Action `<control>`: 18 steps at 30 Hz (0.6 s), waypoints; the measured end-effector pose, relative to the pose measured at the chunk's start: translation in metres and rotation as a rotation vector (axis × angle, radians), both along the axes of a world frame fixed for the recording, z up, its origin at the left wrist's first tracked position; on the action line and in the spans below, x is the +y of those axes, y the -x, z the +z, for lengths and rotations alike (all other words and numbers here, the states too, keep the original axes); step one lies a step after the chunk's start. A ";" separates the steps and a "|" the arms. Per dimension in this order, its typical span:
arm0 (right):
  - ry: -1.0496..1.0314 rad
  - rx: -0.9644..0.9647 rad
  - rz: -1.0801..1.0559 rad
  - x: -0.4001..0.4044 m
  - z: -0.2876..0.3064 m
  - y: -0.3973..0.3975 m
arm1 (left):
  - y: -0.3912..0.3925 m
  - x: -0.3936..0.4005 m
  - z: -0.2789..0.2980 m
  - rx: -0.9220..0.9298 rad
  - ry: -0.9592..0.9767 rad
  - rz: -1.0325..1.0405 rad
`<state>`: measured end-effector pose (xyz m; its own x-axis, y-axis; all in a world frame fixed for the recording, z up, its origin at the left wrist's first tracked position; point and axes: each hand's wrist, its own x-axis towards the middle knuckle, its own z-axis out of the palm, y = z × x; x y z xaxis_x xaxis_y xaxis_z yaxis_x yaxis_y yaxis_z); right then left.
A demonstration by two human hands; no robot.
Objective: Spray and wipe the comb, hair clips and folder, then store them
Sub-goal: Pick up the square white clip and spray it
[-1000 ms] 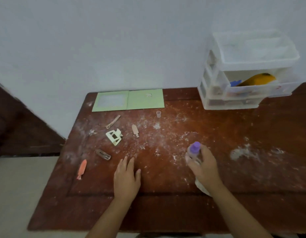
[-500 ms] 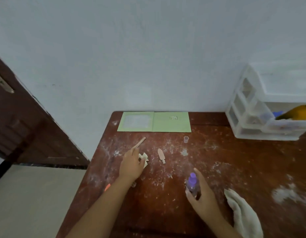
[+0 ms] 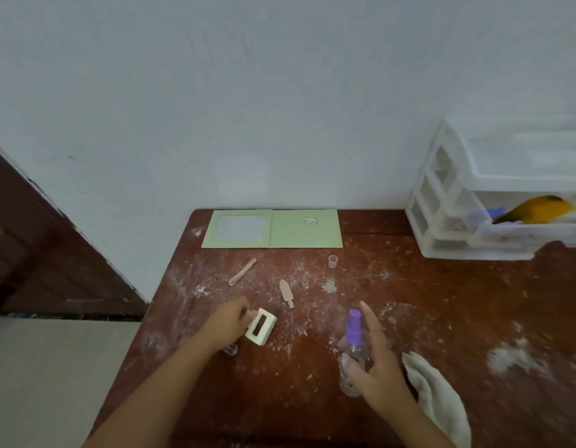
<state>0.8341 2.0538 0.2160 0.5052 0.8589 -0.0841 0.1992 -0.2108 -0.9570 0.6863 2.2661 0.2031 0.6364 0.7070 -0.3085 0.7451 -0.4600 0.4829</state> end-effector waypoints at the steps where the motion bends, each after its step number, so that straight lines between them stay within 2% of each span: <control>1: -0.021 0.001 0.006 -0.003 0.005 0.000 | 0.005 -0.010 0.000 -0.069 0.083 0.069; 5: -0.009 -0.135 0.070 -0.016 0.016 0.000 | 0.012 -0.059 0.009 -0.352 0.445 0.430; 7: 0.035 -0.220 0.141 -0.020 0.022 0.004 | 0.009 -0.084 0.012 -0.427 0.639 0.550; 10: 0.136 -0.288 0.276 -0.021 0.023 0.012 | 0.004 -0.115 0.014 -0.516 0.808 0.673; 12: 0.151 -0.355 0.331 -0.020 0.021 0.018 | 0.000 -0.130 0.016 -0.551 0.808 0.692; 15: 0.193 -0.483 0.378 -0.019 0.018 0.021 | -0.003 -0.144 0.018 -0.532 0.701 0.694; 18: 0.220 -0.527 0.401 -0.019 0.020 0.023 | -0.005 -0.152 0.019 -0.526 0.606 0.660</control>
